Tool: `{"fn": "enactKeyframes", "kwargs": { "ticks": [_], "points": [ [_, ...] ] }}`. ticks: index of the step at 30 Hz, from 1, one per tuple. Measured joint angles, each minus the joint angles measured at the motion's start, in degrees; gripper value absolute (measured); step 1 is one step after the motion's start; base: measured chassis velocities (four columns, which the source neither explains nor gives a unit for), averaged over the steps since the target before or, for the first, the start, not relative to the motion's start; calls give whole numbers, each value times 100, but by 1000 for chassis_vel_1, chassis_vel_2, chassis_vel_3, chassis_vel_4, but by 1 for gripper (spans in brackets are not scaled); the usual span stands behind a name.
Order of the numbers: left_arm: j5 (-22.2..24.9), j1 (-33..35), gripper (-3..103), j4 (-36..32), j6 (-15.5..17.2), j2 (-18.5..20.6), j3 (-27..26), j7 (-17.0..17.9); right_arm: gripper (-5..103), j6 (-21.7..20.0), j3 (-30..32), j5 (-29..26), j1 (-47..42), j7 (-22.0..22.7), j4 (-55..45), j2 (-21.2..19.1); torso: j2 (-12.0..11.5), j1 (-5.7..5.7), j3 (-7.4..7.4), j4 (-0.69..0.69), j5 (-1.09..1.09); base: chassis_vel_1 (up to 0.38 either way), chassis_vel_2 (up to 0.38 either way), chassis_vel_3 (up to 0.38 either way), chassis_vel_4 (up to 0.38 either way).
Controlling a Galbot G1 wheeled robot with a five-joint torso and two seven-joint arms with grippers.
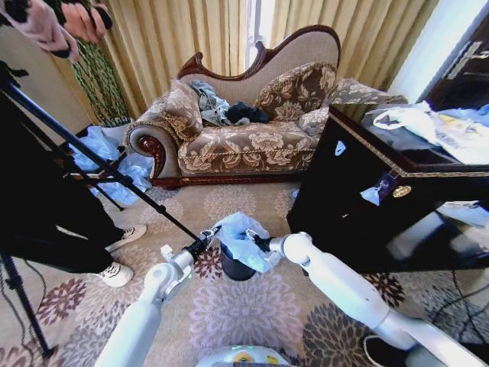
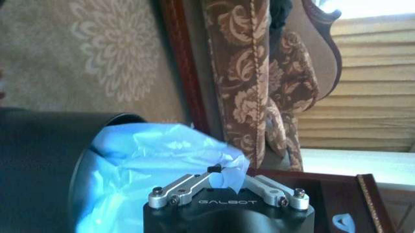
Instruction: Place a garbage bag over the trash bin.
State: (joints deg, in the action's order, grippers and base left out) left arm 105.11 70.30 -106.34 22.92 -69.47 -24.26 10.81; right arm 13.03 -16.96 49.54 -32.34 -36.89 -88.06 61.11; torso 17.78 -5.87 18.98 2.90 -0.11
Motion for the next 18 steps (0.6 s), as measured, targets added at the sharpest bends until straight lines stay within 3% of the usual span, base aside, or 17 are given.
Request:
{"fn": "enactKeyframes", "kwargs": {
  "ticks": [18],
  "points": [
    [-234, -15, 0, 475, 51, -23, 71, -200, 100, 29, -8, 174, 599, 234, 780, 420, 0, 0, 0, 0, 1, 0, 0, 0, 0]
  ]
}}
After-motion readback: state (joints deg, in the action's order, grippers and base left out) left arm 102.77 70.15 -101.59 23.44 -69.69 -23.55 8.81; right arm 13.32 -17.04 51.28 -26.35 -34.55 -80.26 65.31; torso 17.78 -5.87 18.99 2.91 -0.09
